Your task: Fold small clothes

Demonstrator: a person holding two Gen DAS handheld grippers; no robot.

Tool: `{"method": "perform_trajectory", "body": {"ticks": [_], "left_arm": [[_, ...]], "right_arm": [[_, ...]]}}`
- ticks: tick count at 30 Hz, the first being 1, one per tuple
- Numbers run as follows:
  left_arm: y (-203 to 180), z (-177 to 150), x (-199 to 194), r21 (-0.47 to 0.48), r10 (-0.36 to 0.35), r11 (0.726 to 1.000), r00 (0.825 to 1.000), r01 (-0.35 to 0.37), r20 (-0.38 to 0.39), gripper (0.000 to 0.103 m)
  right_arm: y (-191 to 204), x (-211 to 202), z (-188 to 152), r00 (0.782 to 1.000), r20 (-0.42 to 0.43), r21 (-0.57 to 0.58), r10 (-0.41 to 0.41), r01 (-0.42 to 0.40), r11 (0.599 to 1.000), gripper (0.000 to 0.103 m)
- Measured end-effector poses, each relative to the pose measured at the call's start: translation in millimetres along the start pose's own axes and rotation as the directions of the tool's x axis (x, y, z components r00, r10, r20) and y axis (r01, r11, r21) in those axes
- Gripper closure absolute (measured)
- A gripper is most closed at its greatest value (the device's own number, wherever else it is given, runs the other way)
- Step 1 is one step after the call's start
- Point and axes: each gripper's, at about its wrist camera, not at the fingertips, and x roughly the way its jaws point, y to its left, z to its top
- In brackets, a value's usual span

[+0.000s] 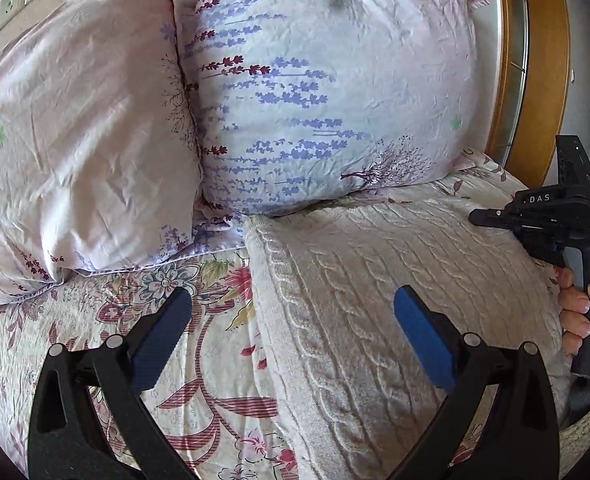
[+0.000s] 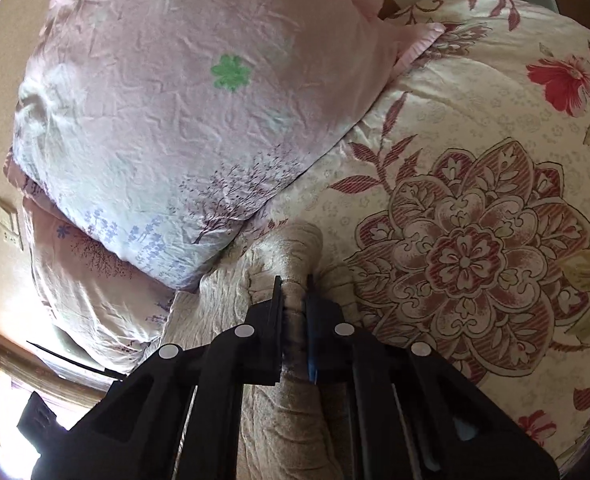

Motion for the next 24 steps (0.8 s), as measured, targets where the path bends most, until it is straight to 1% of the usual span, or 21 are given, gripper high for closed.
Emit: {"method": "perform_trajectory", "body": {"ticks": [2, 4, 5, 6, 7, 8, 9, 11, 13, 16, 20, 22, 24], "left_arm": [[1.7, -1.7, 5.5, -0.004, 0.009, 1.000, 1.000, -0.009, -0.025, 0.002], [5.8, -3.8, 8.7, -0.019, 0.003, 1.000, 0.999, -0.004, -0.049, 0.002], [8.1, -4.2, 10.2, -0.028, -0.003, 1.000, 0.998, 0.001, -0.059, 0.002], [10.3, -4.3, 11.7, -0.036, -0.009, 0.999, 0.998, 0.006, -0.068, 0.002], [12.1, -4.5, 12.8, -0.042, -0.012, 0.999, 0.997, 0.009, -0.074, 0.002], [13.2, -5.0, 13.7, -0.047, -0.015, 0.999, 0.997, 0.011, -0.079, 0.002], [13.9, -5.2, 15.2, -0.049, -0.017, 0.999, 0.996, 0.013, -0.085, 0.002], [13.6, -5.9, 18.4, -0.050, -0.024, 0.999, 0.995, 0.019, -0.100, 0.002], [12.4, -6.7, 21.6, -0.048, -0.028, 0.999, 0.993, 0.023, -0.113, 0.002], [11.7, -7.5, 25.5, -0.050, -0.036, 0.998, 0.992, 0.030, -0.124, 0.002], [13.3, -6.0, 32.8, -0.066, -0.062, 0.996, 0.987, 0.053, -0.146, 0.002], [14.4, -5.3, 37.2, -0.081, -0.082, 0.994, 0.984, 0.070, -0.159, 0.002], [17.3, -3.6, 43.4, -0.111, -0.123, 0.988, 0.976, 0.103, -0.181, 0.002]], "right_arm": [[-6.1, 3.8, 0.9, 1.000, -0.021, 0.025, 0.018, -0.017, 1.000, 0.094], [-5.3, 0.4, 1.4, 0.998, -0.040, 0.024, 0.046, -0.045, 0.999, 0.092], [-4.1, -3.0, 1.4, 0.998, -0.046, 0.024, 0.053, -0.052, 0.998, 0.083], [-3.2, -7.1, 1.9, 0.998, -0.051, 0.023, 0.044, -0.043, 0.999, 0.072], [-3.1, -13.9, 2.6, 0.998, -0.053, 0.015, 0.044, -0.043, 0.999, 0.040], [-2.1, -19.1, 3.0, 0.997, -0.052, -0.001, 0.051, -0.051, 0.999, 0.015], [-1.1, -24.1, 3.1, 0.997, -0.058, -0.015, 0.056, -0.057, 0.998, 0.012], [2.6, -29.0, 2.3, 0.994, -0.076, -0.033, 0.072, -0.075, 0.997, 0.012], [7.5, -30.6, 0.1, 0.993, -0.103, -0.063, 0.062, -0.069, 0.996, 0.012], [17.4, -25.1, -6.2, 0.989, -0.150, -0.115, 0.017, -0.035, 0.993, 0.012], [21.9, -16.1, -14.6, 0.977, -0.210, -0.138, -0.028, -0.002, 0.990, 0.013], [22.2, -14.1, -17.6, 0.973, -0.223, -0.152, -0.057, 0.023, 0.988, 0.014], [21.5, -12.7, -19.8, 0.969, -0.229, -0.162, -0.091, 0.054, 0.985, 0.016]]}}
